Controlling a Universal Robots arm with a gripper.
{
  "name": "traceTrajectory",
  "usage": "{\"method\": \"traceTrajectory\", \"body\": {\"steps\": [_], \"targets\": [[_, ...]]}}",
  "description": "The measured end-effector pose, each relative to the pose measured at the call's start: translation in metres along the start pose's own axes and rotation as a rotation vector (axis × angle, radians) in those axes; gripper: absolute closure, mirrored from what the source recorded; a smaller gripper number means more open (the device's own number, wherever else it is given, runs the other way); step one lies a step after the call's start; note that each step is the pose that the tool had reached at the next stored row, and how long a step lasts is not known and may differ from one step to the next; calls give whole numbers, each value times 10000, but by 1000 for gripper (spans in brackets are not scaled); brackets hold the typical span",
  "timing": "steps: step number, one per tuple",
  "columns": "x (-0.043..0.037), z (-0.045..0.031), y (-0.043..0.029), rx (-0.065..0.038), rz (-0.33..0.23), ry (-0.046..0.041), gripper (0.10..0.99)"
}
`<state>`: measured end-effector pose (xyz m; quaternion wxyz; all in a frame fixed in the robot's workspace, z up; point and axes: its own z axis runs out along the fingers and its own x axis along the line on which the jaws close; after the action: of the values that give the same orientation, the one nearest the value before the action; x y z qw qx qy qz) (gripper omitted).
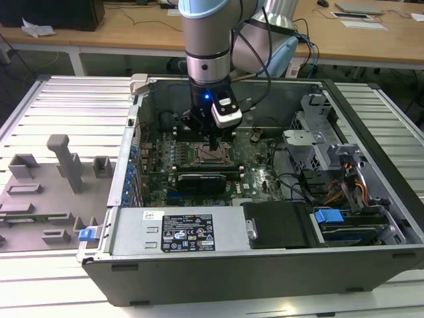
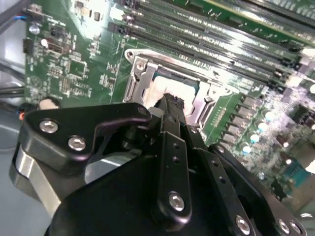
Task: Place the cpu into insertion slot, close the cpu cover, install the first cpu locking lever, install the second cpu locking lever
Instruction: 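Install the first cpu locking lever, then install the second cpu locking lever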
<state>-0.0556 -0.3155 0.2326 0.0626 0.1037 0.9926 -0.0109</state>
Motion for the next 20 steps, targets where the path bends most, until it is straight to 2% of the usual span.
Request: {"method": "traceTrajectory", "body": {"steps": [15,18,20], "targets": [[-2,-15,0,0,-5,1,980],[-9,-70,-1,-1,-5,0,980],[-19,-144,-1,2,-6,0,980]]}}
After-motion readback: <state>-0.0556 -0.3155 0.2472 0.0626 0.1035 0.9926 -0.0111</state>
